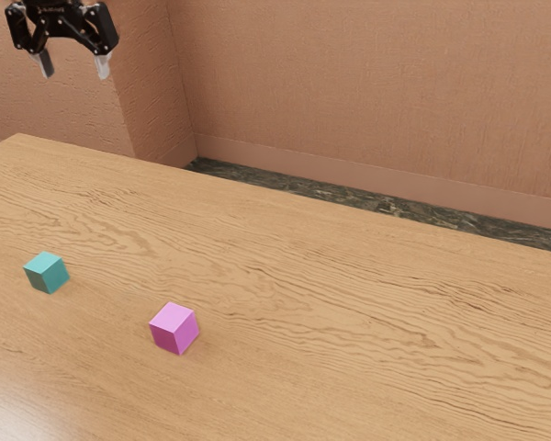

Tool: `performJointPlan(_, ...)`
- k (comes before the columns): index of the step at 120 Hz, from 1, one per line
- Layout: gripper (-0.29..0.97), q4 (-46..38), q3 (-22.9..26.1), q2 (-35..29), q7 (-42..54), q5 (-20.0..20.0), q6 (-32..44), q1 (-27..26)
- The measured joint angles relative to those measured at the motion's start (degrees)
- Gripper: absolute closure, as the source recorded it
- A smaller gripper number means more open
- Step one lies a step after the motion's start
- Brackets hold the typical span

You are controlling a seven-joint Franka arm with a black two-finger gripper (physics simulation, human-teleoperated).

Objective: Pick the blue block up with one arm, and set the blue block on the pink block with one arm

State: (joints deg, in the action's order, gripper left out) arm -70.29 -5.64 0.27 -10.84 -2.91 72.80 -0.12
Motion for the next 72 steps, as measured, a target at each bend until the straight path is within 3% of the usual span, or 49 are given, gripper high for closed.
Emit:
performJointPlan(18,0.00,-22.67,0.30,-8.61,-0.19,0.44,10.00,0.98)
performJointPlan(35,0.00,-37.56,1.08,-13.08,0.23,-0.25,19.72,1.26)
performJointPlan(52,0.00,-44.73,1.14,-12.77,1.82,-2.78,28.95,3.05)
performJointPlan(72,0.00,-45.89,1.01,-9.76,5.39,-5.16,36.20,5.67)
